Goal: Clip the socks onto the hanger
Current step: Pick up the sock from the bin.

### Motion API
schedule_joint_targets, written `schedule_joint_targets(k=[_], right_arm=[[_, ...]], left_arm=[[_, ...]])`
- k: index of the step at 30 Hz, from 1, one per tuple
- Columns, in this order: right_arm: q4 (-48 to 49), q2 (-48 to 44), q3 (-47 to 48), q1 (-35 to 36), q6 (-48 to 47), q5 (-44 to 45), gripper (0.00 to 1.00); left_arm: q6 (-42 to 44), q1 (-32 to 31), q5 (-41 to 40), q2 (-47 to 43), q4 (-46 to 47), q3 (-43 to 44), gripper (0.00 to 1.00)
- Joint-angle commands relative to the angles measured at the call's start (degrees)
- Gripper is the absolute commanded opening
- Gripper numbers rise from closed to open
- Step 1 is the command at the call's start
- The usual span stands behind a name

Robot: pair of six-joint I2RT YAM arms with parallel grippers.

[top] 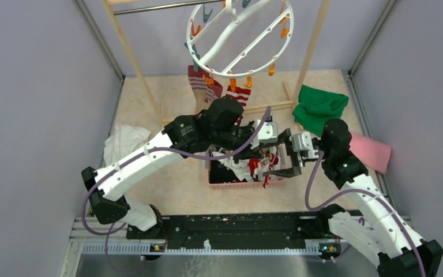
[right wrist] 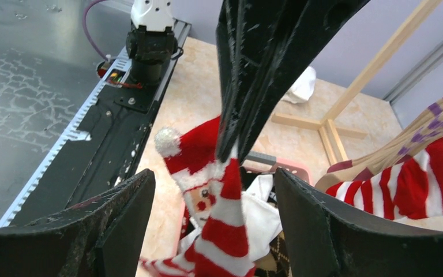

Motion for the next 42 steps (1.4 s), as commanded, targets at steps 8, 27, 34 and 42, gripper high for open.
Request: schedule_joint_targets(k=[8,27,34,42], right_arm=[[13.6,0.7,-1.9,0.9,10.4,5.1,0.57],[15.2,-0.2,-2.5,0.6,16.3,10.5,0.00],[35.8,-1.2,-8.4,-2.9,40.6,18.3,0.00],[49.7,-0.6,-12.2,-4.6,55.9,24.7,0.00]], left_arm=[[1.6,0.3,4.4,0.7,2.5,3.0,0.00],[-9.3,0.3,-12.9,-16.6,39.4,-20.2,0.52],[-15.2,0.6,-18.9,-34.0,58.8,-40.8,0.99],[-15.3,0.7,-17.1,-38.9,69.3,-55.1,0.99]])
